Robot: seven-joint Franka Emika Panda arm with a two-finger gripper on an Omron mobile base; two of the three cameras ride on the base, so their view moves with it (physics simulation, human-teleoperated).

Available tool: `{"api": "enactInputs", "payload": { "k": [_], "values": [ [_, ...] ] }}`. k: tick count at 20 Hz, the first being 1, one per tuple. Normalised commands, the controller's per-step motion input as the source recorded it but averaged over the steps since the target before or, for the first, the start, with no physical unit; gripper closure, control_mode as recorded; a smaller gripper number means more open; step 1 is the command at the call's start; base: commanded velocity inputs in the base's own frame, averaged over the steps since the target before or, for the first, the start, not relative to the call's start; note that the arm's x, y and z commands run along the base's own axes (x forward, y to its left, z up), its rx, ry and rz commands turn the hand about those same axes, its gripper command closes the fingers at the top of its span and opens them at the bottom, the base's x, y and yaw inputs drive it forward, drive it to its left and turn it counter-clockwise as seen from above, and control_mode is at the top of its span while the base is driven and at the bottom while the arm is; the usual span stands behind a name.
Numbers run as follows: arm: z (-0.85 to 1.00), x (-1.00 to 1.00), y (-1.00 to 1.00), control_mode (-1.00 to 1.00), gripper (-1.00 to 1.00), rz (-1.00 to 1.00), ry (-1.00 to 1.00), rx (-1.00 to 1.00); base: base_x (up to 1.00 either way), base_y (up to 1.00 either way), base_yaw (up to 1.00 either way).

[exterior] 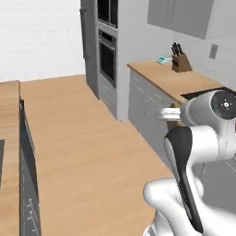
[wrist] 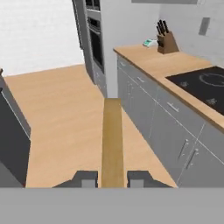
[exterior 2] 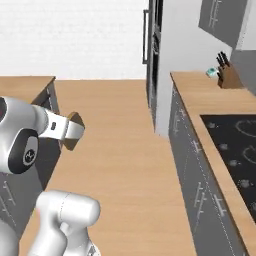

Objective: Start the toaster. Once the lever pops up, take the bread to the plate on the dining counter.

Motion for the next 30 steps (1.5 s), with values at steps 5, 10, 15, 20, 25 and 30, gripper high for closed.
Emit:
{"api": "enactInputs", "payload": {
  "k": [5,10,15,20,25,30],
  "values": [
    [0.0,0.0,0.0,1.0,1.0,0.0,0.0,0.0,-0.03,0.0,1.0],
    [0.0,0.0,0.0,1.0,1.0,0.0,0.0,0.0,-0.04,0.0,1.0],
    [0.0,0.0,0.0,1.0,1.0,0.0,0.0,0.0,-0.08,0.0,1.0],
    [0.0,0.0,0.0,1.0,1.0,0.0,0.0,0.0,-0.1,0.02,1.0],
    [0.0,0.0,0.0,1.0,1.0,0.0,0.0,0.0,-0.03,0.86,0.58],
    [0.0,0.0,0.0,1.0,1.0,0.0,0.0,0.0,-0.06,1.0,0.08]
  ]
}}
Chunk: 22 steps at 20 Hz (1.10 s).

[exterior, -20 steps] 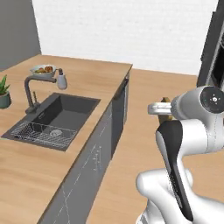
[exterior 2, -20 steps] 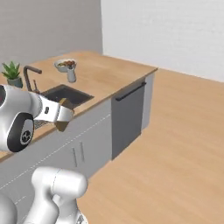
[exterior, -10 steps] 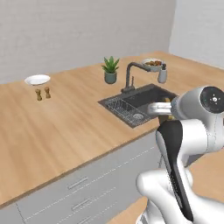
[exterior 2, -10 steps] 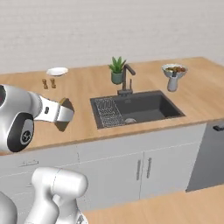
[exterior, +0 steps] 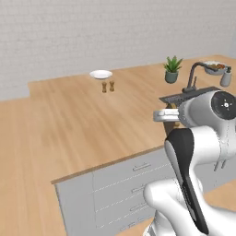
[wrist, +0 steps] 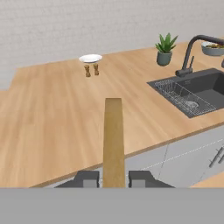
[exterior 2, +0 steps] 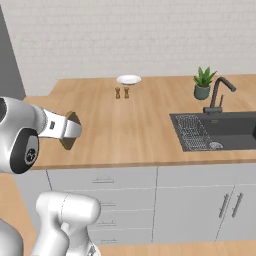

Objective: Start the toaster. Once the lever pops up, take the bread to the plate on the dining counter.

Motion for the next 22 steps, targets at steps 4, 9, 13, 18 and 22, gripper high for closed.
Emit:
{"api": "enactInputs", "payload": {
  "k": [4,9,13,18,22],
  "values": [
    [0.0,0.0,0.0,1.0,1.0,0.0,0.0,0.0,-0.03,1.0,0.06],
    [0.0,0.0,0.0,1.0,1.0,0.0,0.0,0.0,0.0,1.0,0.04],
    [0.0,0.0,0.0,1.0,1.0,0.0,0.0,0.0,0.0,1.0,0.04],
    [0.0,0.0,0.0,1.0,1.0,0.0,0.0,0.0,0.25,1.0,0.03],
    [0.0,0.0,0.0,1.0,1.0,0.0,0.0,0.0,0.82,1.0,0.02]
  ]
}}
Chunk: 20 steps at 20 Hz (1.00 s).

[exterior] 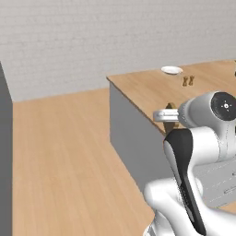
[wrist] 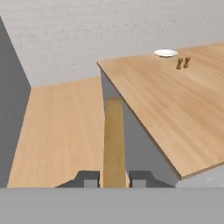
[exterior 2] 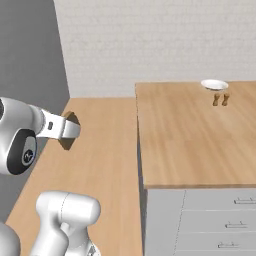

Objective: Start the toaster. Once the lever pops up, take the bread to the plate on the dining counter.

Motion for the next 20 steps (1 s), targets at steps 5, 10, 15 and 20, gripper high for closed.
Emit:
{"api": "enactInputs", "payload": {
  "k": [5,10,15,20],
  "values": [
    [0.0,0.0,0.0,1.0,1.0,0.0,0.0,0.0,1.0,1.0,0.12],
    [0.0,0.0,0.0,1.0,1.0,0.0,0.0,0.0,1.0,1.0,0.15],
    [0.0,0.0,0.0,1.0,1.0,0.0,0.0,0.0,1.0,0.54,0.09],
    [0.0,0.0,0.0,1.0,1.0,0.0,0.0,0.0,1.0,-0.04,0.0]
  ]
}}
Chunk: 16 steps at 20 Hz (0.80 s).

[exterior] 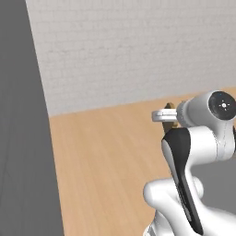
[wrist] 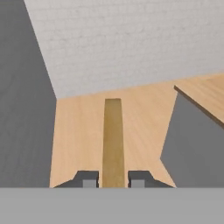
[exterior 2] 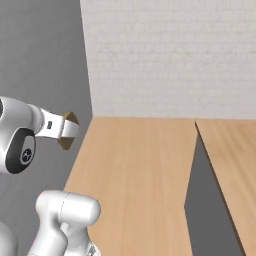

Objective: Start the toaster. Once the lever pops up, take the bread to the plate on the dining counter.

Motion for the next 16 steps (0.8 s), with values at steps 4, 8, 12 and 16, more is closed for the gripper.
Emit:
{"api": "enactInputs", "payload": {
  "k": [4,8,12,16],
  "values": [
    [0.0,0.0,0.0,1.0,1.0,0.0,0.0,0.0,1.0,-0.14,0.0],
    [0.0,0.0,0.0,1.0,1.0,0.0,0.0,0.0,1.0,-0.24,0.0],
    [0.0,0.0,0.0,1.0,1.0,0.0,0.0,0.0,1.0,-0.37,0.0],
    [0.0,0.0,0.0,1.0,1.0,0.0,0.0,0.0,1.0,-0.49,0.0]
  ]
}}
